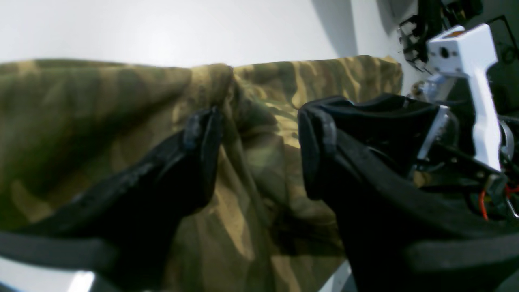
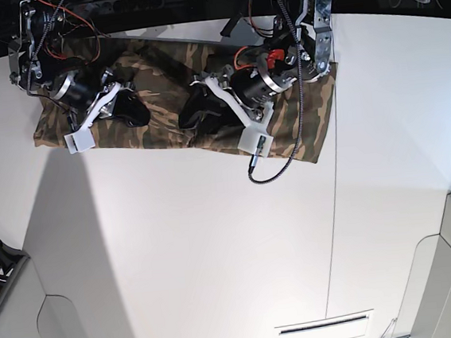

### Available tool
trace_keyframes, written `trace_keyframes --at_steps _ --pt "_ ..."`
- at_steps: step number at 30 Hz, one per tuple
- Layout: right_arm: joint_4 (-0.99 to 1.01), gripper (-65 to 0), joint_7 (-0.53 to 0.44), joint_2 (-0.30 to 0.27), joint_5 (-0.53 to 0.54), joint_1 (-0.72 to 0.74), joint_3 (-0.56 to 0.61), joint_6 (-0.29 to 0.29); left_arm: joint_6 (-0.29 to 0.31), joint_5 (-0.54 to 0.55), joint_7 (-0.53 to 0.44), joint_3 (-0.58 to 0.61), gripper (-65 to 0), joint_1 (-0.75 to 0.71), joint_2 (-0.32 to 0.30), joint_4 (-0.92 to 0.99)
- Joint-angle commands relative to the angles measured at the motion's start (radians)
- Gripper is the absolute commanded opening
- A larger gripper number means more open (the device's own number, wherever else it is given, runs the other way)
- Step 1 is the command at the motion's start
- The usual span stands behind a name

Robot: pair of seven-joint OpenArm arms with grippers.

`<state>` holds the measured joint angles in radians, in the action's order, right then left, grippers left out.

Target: Fold the T-shirt properly

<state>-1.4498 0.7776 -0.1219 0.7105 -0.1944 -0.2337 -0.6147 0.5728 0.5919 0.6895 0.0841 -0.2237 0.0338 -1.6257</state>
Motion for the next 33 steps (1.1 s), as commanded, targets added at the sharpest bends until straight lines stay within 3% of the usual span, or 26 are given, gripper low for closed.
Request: trace_keyframes --at_steps 1,7,12,21,28,31,33 --pt "-0.002 -65.0 0.007 -0.011 -0.016 0.003 -0.003 0.013 0.008 0.013 -0.018 0.002 -30.4 0.008 0.010 -0.005" --pt "-0.034 -65.0 0.015 -0.013 0.054 0.003 -0.010 0.013 0.008 -0.036 -0.028 0.002 -30.4 0.025 0.016 0.009" --pt "-0.161 -65.0 0.103 -0.014 0.123 0.002 -0.064 0.013 0.007 -0.079 -0.012 0.002 -30.4 0.027 0.016 0.009" --pt "-0.330 -65.0 0.196 -0.019 0.173 0.002 -0.340 0.014 0.049 -0.018 0.025 0.002 -30.5 0.027 0.016 0.009" --pt "-0.327 -65.0 0.248 -0.121 0.192 -0.034 -0.503 0.028 0.070 0.026 0.042 0.002 -30.5 0.039 0.016 -0.003" --pt "-0.327 -40.6 0.248 -0.169 0.195 -0.070 -0.518 0.028 0.071 0.026 0.048 0.002 -30.5 0.041 0.016 -0.037" --pt "-0.327 -31.4 0.248 -0.187 0.195 -0.090 -0.517 0.027 0.071 0.026 0.049 0.002 -30.5 0.041 0.016 -0.061"
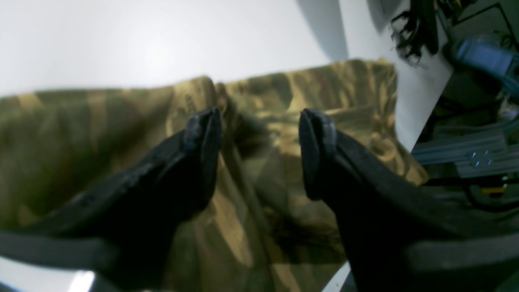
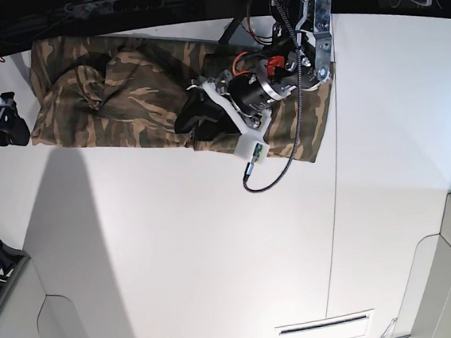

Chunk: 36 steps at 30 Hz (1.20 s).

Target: Fold the T-shirt properly

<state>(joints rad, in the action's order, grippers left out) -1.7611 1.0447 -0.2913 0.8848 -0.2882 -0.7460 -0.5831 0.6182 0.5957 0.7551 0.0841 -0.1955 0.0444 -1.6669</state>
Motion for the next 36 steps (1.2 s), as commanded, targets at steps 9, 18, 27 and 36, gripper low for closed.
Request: trace_keyframes --at_steps 9,18,27,36 --pt "0.119 -30.5 -0.019 -0.025 0.020 -0.031 0.023 -0.024 0.025 0.048 -0.005 0.002 -30.5 0.013 0.005 -0.078" --pt "0.230 -30.5 -0.033 -0.024 0.021 -0.031 0.193 -0.027 0.022 0.051 0.028 0.002 -30.5 0.013 0.005 -0.143" --pt "0.229 -30.7 -0.057 -0.024 0.020 -0.023 0.270 -0.026 0.022 0.051 0.047 0.002 -30.5 0.013 0.005 -0.167" --pt "0.229 -65.0 -0.057 -0.024 0.013 -0.022 0.270 -0.023 0.022 0.051 0.053 0.002 -30.5 0.013 0.005 -0.207"
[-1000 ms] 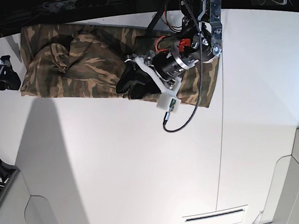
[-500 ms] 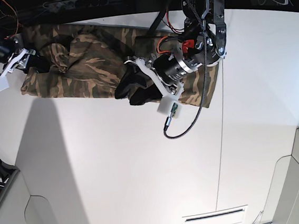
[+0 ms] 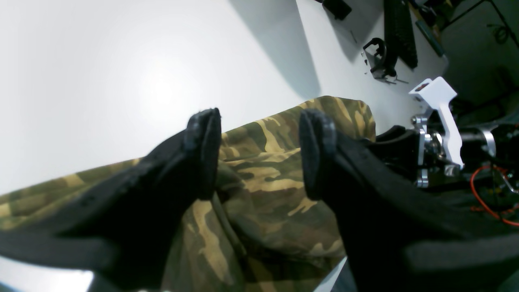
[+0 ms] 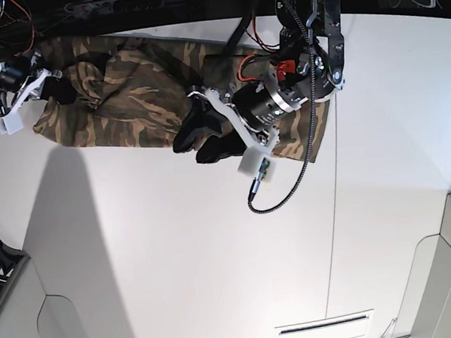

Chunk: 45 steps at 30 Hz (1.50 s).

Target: Fold the T-shirt properly

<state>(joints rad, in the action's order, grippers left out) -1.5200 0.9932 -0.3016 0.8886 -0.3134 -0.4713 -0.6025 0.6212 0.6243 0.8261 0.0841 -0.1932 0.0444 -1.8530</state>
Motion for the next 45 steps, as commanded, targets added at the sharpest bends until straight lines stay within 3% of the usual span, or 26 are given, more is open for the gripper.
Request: trace_keyframes --at_steps 1,10,15,22,28,36,40,45 --pt "-0.012 -65.0 -0.006 -0.014 0.008 0.003 -0.004 -0.004 0.019 0.022 -0.013 0.001 -30.5 0.010 0.005 -0.028" --pt "-0.012 -65.0 -0.005 -0.039 -0.043 0.037 -0.037 -0.004 0.018 0.023 -0.013 -0.034 -30.5 0.010 -0.058 -0.053" --pt "-0.012 -65.0 -0.005 -0.113 -0.040 0.069 -0.079 -0.004 0.018 0.030 -0.004 -0.137 -30.5 0.009 -0.098 -0.053" --pt "-0.012 -65.0 -0.004 -0.233 -0.031 0.120 -0.119 0.004 0.018 0.106 0.099 -0.266 -30.5 -0.004 -0.156 -0.053" --pt "-0.016 -65.0 0.067 -0.311 0.065 0.217 -0.119 0.004 0.019 0.123 0.103 -0.286 -30.4 -0.089 -0.163 -0.052" --pt "-0.033 -65.0 0.136 -0.293 0.109 0.347 -0.114 0.003 0.018 0.136 0.098 -0.279 -30.4 -0.196 -0.158 -0.043" --pt "-0.092 -65.0 0.163 -0.219 0.123 0.351 -0.114 0.003 0.018 0.164 0.098 -0.257 -30.4 -0.215 -0.158 -0.008" --pt "-0.232 -65.0 0.181 -0.080 0.121 0.343 -0.109 0.003 0.018 0.164 0.077 -0.190 -30.4 -0.211 -0.158 0.045"
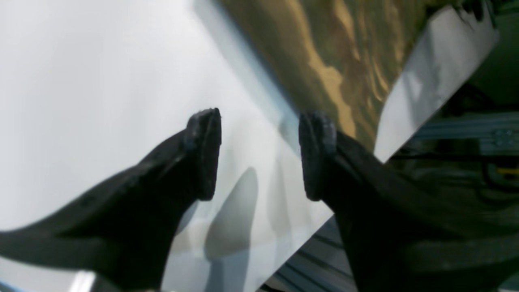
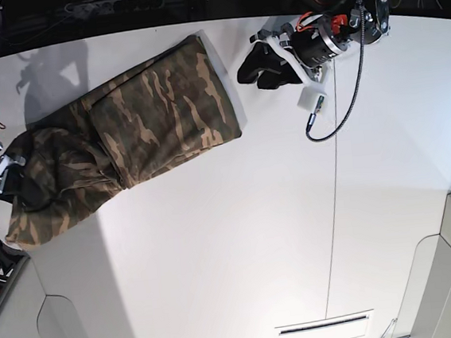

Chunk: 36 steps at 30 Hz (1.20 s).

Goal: Fold the T-shirt properly
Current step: 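Grasp the folded bundle's edges with both grippers and lift it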

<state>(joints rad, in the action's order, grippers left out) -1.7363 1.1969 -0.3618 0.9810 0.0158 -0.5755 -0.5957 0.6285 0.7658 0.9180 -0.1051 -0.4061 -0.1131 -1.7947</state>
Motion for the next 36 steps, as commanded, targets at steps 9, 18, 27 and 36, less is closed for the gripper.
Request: trace_keyframes --at_steps 9,18,27,36 --pt "-0.216 -65.0 -0.026 0.172 -0.034 -0.071 0.209 -0.003 0.011 0.007 -0.080 0.093 -30.4 0.007 0.000 0.058" --pt "-0.216 -65.0 -0.026 0.317 -0.167 -0.114 0.487 -0.003 0.011 -0.008 -0.084 0.093 -30.4 0.007 0.010 0.058" --pt "-0.204 -37.7 -0.026 0.329 -0.240 -0.136 0.715 -0.003 0.011 -0.007 -0.076 0.073 -30.5 0.010 0.016 0.058" --pt "-0.207 -34.3 -0.027 0.329 -0.216 -0.135 0.739 -0.003 0.023 0.049 0.009 -0.082 -30.5 0.001 0.016 0.045"
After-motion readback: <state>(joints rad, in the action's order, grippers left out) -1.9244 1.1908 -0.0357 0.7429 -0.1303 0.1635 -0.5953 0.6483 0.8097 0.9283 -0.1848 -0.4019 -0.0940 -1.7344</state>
